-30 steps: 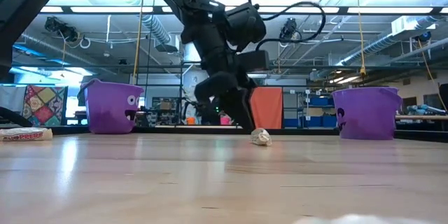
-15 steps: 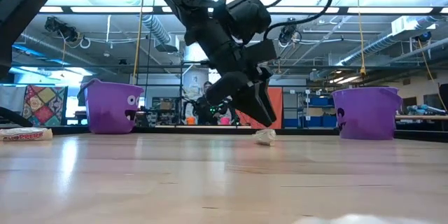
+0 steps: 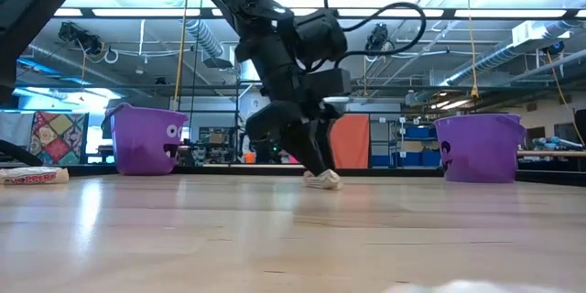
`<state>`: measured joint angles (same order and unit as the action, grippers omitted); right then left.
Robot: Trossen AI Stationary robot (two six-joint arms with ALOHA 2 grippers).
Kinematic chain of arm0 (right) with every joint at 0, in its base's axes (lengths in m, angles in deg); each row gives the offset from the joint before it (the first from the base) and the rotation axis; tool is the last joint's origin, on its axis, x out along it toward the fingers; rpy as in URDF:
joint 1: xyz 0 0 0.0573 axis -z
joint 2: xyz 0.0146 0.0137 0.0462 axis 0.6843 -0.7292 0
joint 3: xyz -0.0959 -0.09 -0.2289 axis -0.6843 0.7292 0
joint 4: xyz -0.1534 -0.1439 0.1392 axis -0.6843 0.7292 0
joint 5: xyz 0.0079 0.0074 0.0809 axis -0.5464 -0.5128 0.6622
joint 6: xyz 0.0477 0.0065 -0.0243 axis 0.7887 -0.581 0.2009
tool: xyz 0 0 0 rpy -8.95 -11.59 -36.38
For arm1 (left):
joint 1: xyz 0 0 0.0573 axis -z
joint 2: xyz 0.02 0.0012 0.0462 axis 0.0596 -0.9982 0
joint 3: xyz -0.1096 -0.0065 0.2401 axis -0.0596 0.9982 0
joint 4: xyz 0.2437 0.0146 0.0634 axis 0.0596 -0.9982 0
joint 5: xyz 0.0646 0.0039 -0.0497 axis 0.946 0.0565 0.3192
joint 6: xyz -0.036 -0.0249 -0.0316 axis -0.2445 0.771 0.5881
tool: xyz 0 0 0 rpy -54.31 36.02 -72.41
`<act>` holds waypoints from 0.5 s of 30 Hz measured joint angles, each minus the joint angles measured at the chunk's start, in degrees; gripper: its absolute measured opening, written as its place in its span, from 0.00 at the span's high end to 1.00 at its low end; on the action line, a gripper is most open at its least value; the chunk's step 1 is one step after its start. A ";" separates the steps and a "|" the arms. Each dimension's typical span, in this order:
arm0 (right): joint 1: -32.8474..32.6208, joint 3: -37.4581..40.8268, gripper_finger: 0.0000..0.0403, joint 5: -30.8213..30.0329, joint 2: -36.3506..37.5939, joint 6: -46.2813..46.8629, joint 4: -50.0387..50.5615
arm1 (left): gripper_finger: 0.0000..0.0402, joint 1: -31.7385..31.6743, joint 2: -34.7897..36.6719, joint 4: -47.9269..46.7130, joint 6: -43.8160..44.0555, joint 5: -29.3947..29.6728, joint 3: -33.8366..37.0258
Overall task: Sort candy by brand, put in halloween buckets
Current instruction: Put the white chocolate bar into the green bucket
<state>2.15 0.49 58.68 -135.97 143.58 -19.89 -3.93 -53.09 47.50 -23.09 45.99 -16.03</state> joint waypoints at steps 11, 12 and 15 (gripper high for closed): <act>3.51 0.00 0.63 3.61 0.00 -5.34 0.05 | 0.63 -5.30 0.09 -7.20 12.09 -2.14 -4.81; 3.90 0.00 0.63 4.35 0.00 -6.10 0.06 | 0.63 -6.04 0.09 -7.87 12.17 -2.98 -5.14; 5.13 0.00 0.63 6.49 0.01 -7.84 0.14 | 0.63 -8.29 0.09 -8.49 12.07 -7.86 -5.22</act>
<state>7.28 0.49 65.17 -135.96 135.74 -19.76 -12.22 -53.00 39.00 -11.02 38.13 -21.25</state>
